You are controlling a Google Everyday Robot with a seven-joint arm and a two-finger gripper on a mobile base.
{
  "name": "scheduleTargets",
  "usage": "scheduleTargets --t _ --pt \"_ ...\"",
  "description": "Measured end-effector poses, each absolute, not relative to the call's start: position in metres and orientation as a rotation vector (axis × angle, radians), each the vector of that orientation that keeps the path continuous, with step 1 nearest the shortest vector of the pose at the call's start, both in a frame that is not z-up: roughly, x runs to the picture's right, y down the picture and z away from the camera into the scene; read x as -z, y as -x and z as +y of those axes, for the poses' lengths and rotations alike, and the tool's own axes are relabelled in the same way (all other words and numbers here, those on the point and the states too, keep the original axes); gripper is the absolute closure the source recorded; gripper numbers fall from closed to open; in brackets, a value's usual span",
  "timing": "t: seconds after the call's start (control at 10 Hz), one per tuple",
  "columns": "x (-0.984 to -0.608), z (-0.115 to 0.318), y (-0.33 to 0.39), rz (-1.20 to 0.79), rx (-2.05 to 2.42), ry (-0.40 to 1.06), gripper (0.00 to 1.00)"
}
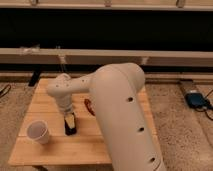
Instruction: Push the eraser across the table
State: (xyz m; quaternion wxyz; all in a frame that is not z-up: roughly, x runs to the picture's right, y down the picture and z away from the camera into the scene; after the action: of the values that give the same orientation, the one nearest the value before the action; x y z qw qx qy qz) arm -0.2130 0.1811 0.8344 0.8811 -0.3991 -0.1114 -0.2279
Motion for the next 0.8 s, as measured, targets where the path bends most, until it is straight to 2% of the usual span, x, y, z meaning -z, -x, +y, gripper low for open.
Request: scheduleTargets --t 0.8 --pt "-0.821 0.144 0.213 -0.332 0.463 0.831 0.34"
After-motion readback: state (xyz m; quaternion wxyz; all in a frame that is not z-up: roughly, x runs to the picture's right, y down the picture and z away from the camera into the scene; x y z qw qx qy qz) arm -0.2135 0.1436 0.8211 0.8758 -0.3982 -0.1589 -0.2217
